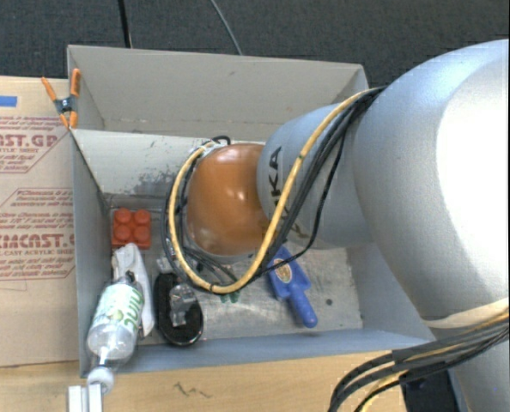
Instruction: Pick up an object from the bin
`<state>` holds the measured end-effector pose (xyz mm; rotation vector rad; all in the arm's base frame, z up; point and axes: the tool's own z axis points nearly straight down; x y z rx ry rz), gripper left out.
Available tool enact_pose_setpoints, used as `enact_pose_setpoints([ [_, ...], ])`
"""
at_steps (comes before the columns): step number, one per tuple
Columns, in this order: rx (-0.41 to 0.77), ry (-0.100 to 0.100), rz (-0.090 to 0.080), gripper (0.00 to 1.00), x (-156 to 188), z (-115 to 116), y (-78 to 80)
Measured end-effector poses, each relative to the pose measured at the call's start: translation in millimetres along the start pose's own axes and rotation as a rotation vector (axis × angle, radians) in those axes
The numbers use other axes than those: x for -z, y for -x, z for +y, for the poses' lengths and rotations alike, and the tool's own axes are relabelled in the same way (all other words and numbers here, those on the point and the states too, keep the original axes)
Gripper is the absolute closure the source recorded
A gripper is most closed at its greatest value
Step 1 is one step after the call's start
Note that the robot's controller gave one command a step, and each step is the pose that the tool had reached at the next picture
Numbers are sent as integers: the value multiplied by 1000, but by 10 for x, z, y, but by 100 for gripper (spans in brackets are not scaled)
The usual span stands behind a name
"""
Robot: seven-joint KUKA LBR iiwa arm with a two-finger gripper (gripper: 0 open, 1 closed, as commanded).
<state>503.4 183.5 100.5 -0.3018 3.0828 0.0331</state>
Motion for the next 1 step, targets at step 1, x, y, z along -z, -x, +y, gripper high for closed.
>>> enact_pose_setpoints([
  [1,0,0,0,100,0,0,0],
])
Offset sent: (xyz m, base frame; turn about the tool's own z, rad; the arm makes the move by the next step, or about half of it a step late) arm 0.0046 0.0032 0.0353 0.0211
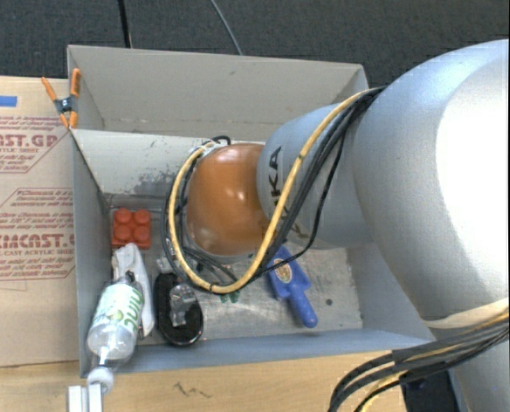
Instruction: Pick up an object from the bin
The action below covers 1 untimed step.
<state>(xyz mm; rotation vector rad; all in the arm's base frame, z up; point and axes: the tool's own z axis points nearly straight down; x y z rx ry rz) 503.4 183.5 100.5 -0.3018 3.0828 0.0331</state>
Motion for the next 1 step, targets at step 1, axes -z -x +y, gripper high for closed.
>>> enact_pose_setpoints([
  [1,0,0,0,100,0,0,0],
])
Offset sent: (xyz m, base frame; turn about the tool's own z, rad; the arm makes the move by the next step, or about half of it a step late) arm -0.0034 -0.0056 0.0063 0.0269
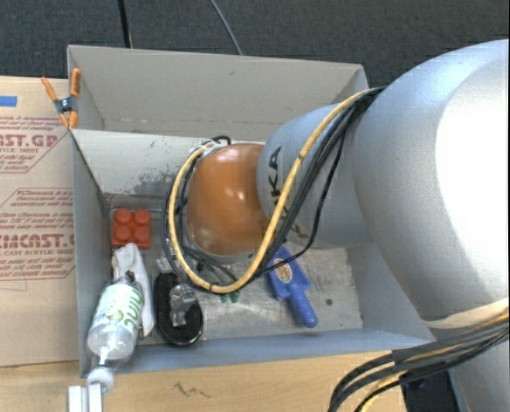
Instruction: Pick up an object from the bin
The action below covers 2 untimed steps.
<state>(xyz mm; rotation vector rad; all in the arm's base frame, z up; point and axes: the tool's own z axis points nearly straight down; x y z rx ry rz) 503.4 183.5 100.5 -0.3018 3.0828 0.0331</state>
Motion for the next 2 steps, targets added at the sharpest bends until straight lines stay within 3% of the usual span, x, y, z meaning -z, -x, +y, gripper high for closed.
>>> enact_pose_setpoints([
  [2,0,0,0,100,0,0,0],
])
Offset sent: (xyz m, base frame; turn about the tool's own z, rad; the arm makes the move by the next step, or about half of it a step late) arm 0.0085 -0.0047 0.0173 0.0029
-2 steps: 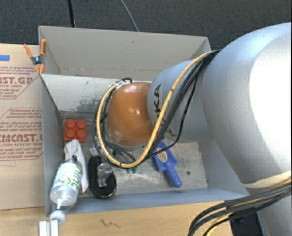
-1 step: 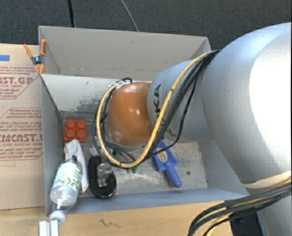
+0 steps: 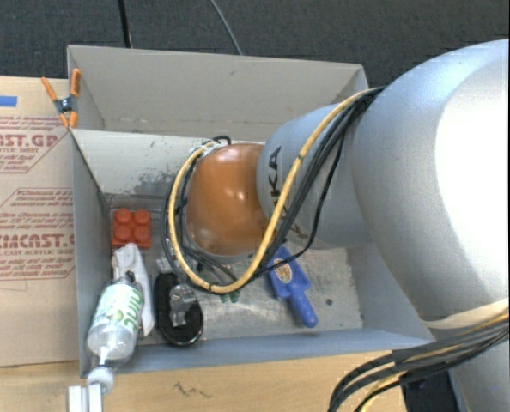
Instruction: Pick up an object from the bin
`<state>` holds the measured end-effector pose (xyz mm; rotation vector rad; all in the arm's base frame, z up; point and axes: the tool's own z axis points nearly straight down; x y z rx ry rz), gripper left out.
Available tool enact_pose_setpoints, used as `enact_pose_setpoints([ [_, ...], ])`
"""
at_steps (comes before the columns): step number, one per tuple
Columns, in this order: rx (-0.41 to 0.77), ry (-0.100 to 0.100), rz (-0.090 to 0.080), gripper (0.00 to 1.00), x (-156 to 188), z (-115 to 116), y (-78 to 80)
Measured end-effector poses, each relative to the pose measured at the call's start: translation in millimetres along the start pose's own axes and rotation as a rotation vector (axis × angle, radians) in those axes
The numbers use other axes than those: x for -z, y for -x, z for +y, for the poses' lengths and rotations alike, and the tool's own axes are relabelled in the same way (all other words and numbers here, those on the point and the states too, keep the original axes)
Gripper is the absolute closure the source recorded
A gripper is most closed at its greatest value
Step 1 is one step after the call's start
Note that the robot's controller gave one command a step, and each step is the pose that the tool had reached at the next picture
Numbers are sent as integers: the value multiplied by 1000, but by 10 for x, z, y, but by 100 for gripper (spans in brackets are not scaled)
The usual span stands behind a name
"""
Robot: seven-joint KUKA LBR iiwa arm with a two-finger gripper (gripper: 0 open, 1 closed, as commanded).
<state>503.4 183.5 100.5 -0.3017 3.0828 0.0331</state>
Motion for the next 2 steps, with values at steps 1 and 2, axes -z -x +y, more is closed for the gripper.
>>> enact_pose_setpoints([
  [1,0,0,0,100,0,0,0],
  [2,0,0,0,100,0,0,0],
])
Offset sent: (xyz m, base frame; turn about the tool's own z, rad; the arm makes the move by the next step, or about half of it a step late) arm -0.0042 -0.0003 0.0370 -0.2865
